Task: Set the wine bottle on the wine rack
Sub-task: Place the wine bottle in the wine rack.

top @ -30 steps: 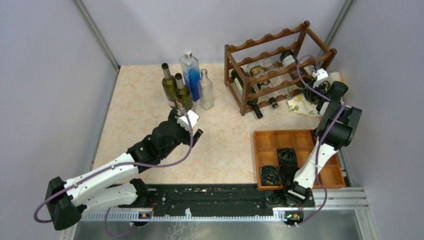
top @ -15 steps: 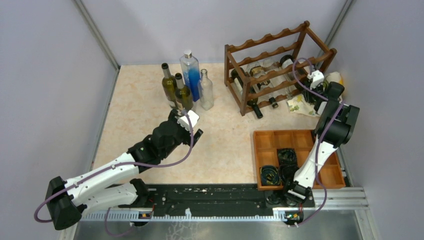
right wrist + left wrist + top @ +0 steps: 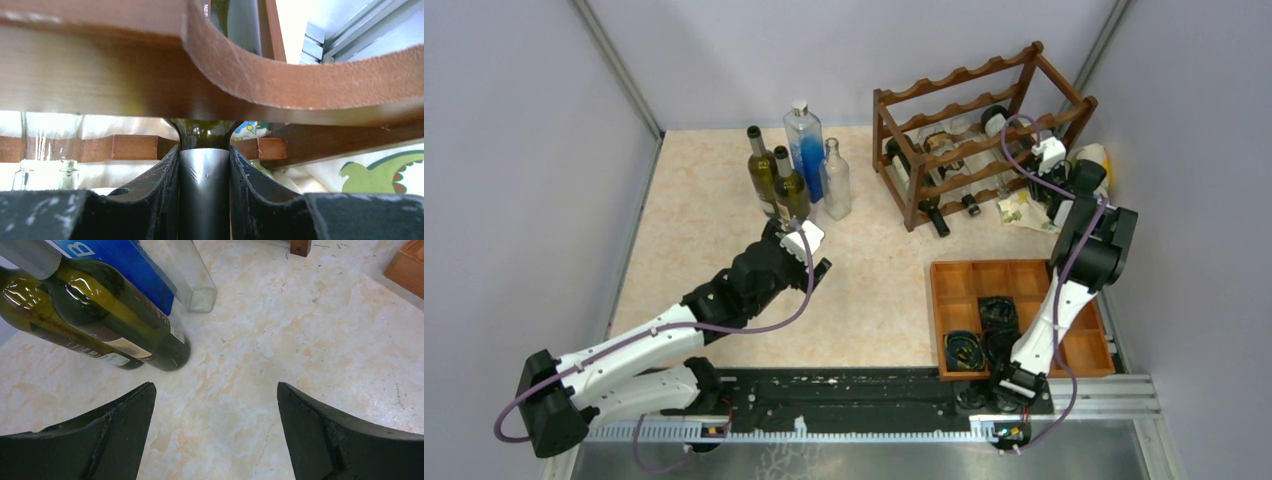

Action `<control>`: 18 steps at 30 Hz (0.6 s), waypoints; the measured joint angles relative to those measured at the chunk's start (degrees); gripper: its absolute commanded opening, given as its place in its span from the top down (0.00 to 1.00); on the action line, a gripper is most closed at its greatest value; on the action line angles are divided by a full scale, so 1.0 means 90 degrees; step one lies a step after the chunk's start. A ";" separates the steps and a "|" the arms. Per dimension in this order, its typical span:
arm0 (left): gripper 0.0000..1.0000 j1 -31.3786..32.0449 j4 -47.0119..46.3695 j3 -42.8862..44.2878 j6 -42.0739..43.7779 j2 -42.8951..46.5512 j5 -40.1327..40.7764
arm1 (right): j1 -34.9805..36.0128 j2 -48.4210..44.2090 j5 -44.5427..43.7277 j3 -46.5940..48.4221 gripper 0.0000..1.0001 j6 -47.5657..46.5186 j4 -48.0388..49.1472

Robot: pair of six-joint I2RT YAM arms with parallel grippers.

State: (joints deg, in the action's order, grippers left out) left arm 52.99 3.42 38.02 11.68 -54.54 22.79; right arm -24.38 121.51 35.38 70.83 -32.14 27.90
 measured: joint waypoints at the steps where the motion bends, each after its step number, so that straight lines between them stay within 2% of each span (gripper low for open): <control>1: 0.04 0.0000 0.0000 0.0000 0.0000 -0.0007 0.0002 | 0.0027 0.0005 -0.0027 0.0017 1.00 -0.0017 0.0007; 9: 0.03 0.0000 -0.0002 0.0000 0.0002 -0.0012 0.0017 | 0.0131 0.0005 -0.0134 0.0017 0.92 -0.0027 0.0199; 15: 0.03 0.0000 -0.0002 0.0000 0.0002 -0.0012 0.0019 | 0.0214 0.0010 -0.0248 0.0017 0.77 -0.0053 0.0425; 18: 0.03 0.0000 -0.0002 0.0000 0.0010 -0.0024 0.0022 | 0.0262 0.0024 -0.0308 0.0019 0.65 -0.0092 0.0503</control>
State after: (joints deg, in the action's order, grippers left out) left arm 52.99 3.40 38.02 11.77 -54.76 22.98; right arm -22.02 121.73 32.60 71.00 -32.97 32.42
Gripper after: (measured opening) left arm 0.966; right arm 0.329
